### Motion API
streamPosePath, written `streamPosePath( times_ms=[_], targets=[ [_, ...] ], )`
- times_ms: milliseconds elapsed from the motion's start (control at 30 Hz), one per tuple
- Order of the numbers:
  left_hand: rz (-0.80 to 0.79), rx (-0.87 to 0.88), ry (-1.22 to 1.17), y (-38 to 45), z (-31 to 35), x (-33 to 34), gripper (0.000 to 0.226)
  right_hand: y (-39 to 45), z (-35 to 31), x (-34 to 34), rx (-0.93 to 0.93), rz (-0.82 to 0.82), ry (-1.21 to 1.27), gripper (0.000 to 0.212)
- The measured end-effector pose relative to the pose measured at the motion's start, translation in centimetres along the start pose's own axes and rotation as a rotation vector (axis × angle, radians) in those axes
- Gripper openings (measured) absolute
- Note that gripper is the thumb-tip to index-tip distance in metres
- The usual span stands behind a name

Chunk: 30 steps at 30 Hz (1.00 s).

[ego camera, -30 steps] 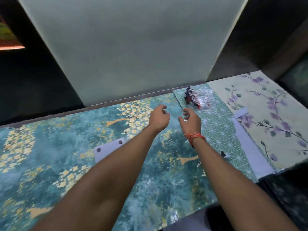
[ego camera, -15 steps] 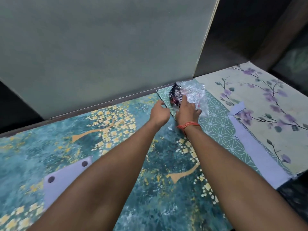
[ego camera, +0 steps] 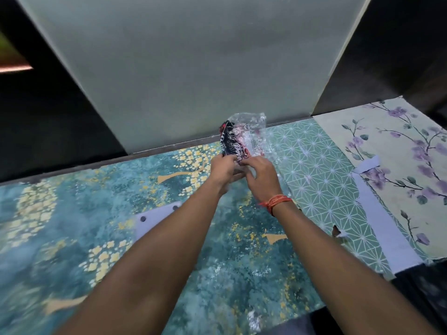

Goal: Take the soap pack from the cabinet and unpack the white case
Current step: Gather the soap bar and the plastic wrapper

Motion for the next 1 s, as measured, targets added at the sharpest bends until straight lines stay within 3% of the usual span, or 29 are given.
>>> streamPosePath(
  times_ms=[133, 233, 333, 433, 533, 600, 767, 833, 900, 1000],
  targets=[
    [0.2, -0.038, -0.171, -1.0, 1.5, -10.1, 0.02, -3.4, -6.5, -0.4, -0.03, 0.132, 0.068, 0.026],
    [0.323, -0.072, -0.35, -2.2, 1.3, -18.7, 0.015, -6.1, -9.6, 1.6, 0.13, 0.099, 0.144, 0.032],
    [0.511, -0.092, -0.53, -3.8, 0.2, -26.7, 0.008, -8.9, -10.9, 7.4, 0.447, -0.325, 0.19, 0.047],
    [0.677, -0.133, -0.583, -5.9, -2.3, -32.3, 0.01, -11.4, -12.0, 11.3, 0.542, -0.687, 0.056, 0.044],
    [0.557, -0.3, -0.617, -6.7, -5.6, -33.1, 0.01, -12.1, -12.2, 12.4, 0.689, -0.658, 0.161, 0.043],
    [0.434, -0.35, -0.605, -7.2, -6.6, -31.9, 0.014, -12.0, -12.6, 12.2, 0.76, -0.595, 0.255, 0.028],
    [0.344, -0.363, -0.712, -8.0, -6.4, -30.3, 0.023, -11.2, -14.3, 11.6, 0.892, -0.542, 0.519, 0.043],
    [0.318, -0.376, -0.706, -7.5, -6.1, -30.2, 0.029, -9.7, -15.6, 10.5, 0.76, -0.433, 0.49, 0.059],
    [0.272, -0.412, -0.689, -7.4, -6.1, -29.4, 0.032, -7.5, -17.6, 9.2, 0.392, -0.308, 0.281, 0.07],
    [0.196, -0.424, -0.787, -7.6, -5.8, -28.2, 0.043, -8.1, -20.8, 9.3, -0.236, -0.293, 0.008, 0.084]
  ],
)
Point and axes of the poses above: each hand's wrist, its own y-axis towards the middle knuckle, its own x-axis out of the palm, z = x × y, the point moved 8 cm from there along y, towards the middle knuckle, and after that the axes turned 9 degrees about z, right-handed, at the moved point
